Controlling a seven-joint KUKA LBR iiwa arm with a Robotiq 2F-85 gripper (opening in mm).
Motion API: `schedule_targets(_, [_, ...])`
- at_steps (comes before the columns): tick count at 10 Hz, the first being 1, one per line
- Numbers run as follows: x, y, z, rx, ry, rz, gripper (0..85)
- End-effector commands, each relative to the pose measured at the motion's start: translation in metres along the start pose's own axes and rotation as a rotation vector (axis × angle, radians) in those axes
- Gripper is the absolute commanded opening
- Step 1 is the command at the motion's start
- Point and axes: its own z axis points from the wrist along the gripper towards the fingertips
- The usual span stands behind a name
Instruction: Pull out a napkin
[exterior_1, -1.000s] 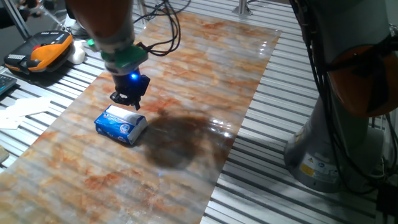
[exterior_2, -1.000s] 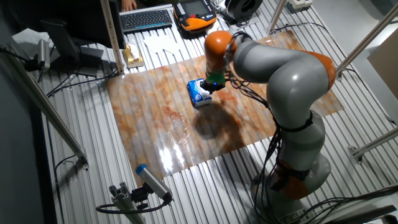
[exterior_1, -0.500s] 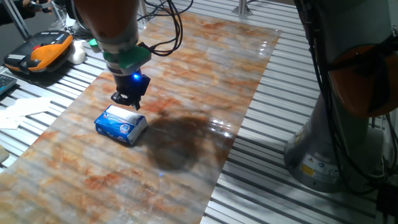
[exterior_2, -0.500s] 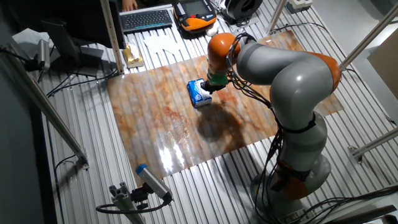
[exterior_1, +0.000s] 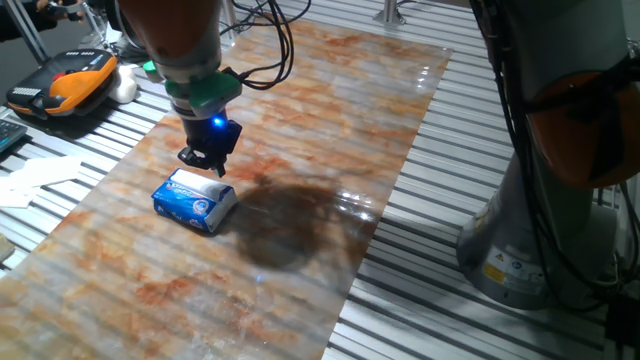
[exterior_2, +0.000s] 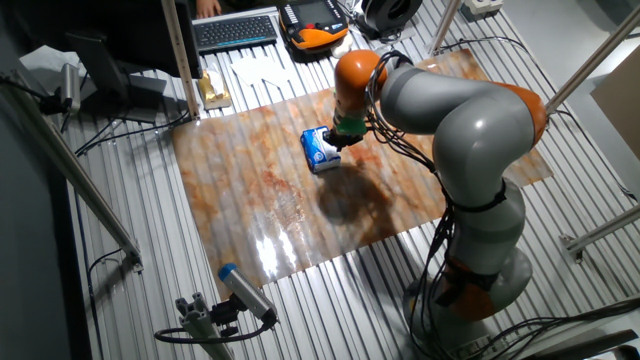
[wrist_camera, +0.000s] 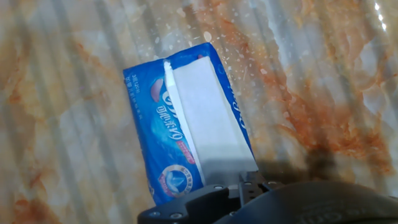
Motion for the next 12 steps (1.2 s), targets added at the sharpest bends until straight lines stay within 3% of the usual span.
schedule_targets(1, [0.0,0.0,0.0,-0.003,0.0,-0.002,0.0])
schedule_targets(12, [-0.005,0.003,0.011,-0.009,-0.033,0.002,0.0])
